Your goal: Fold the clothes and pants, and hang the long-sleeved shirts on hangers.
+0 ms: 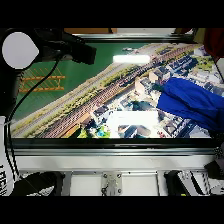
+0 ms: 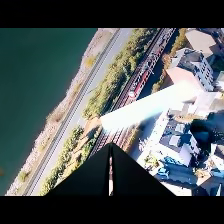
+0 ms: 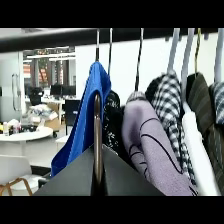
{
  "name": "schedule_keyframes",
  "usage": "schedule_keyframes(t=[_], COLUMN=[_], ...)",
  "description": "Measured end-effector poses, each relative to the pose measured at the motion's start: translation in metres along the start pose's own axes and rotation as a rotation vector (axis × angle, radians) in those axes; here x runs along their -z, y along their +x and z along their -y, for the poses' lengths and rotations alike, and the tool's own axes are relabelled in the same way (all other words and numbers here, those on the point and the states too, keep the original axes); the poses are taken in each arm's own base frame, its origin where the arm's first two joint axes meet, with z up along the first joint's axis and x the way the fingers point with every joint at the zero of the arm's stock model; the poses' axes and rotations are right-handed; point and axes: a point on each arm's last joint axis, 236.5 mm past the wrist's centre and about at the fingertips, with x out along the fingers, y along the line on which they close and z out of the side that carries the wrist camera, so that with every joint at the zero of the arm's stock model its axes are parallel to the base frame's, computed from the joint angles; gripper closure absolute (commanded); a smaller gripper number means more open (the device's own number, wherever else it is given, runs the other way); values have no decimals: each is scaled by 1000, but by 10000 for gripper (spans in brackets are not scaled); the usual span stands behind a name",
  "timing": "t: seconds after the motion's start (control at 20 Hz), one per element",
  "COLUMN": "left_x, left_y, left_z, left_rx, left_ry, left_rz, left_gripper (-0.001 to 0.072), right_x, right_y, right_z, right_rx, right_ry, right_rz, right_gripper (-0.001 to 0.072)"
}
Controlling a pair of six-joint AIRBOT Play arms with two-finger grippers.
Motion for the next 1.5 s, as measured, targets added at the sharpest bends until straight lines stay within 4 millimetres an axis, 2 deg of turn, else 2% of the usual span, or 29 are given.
schedule_keyframes(t=[0.1, 0.15, 0.3, 0.35, 0.4, 0.45, 0.55, 0.7, 0.8, 0.85, 0.95, 1.0, 1.1, 1.2, 1.35, 1.4, 1.5], left_x=[1, 2, 3, 3, 3, 3, 3, 3, 2, 2, 5, 12, 25, 39, 68, 79, 100], left_y=[0, 0, 0, 0, 0, 0, 0, 0, 0, 0, 7, 14, 26, 35, 45, 46, 46], left_z=[0, 1, 1, 1, 1, 1, 1, 1, 1, 1, -1, -8, -19, -26, -38, -42, -44], left_rx=[0, 2, 4, 4, 4, 4, 4, 4, 3, 4, -2, -16, -11, 34, 97, 107, 124], left_ry=[1, 1, 0, 0, 0, 0, 0, 0, 0, 0, -4, -24, -77, -159, -295, -332, -379], left_rz=[-4, -8, -11, -11, -11, -11, -11, -11, -10, -7, -14, -32, -69, -98, -146, -158, -184], left_gripper=[695, 695, 695, 695, 695, 695, 695, 695, 695, 695, 695, 695, 695, 695, 695, 695, 695], right_x=[11, 29, 42, 44, 47, 47, 39, 5, -24, -36, -64, -73, -74, -69, -45, -34, -8], right_y=[4, 7, 8, 8, 7, 6, 3, -8, -21, -27, -50, -67, -92, -129, -215, -252, -330], right_z=[0, -9, -18, -21, -24, -26, -27, -34, -45, -54, -105, -146, -200, -258, -346, -372, -411], right_rx=[-12, -64, -108, -122, -137, -143, -140, -150, -184, -216, -393, -529, -704, -897, -1242, -1370, -1614], right_ry=[4, -2, -20, -24, -35, -33, -21, 72, 160, 205, 351, 434, 504, 513, 459, 434, 380], right_rz=[-26, -76, -116, -124, -134, -137, -120, -49, 7, 28, 57, 49, 13, -36, -145, -189, -284], right_gripper=[709, 709, 672, 465, 225, 173, 175, 175, 227, 228, 227, 227, 227, 227, 228, 228, 228])
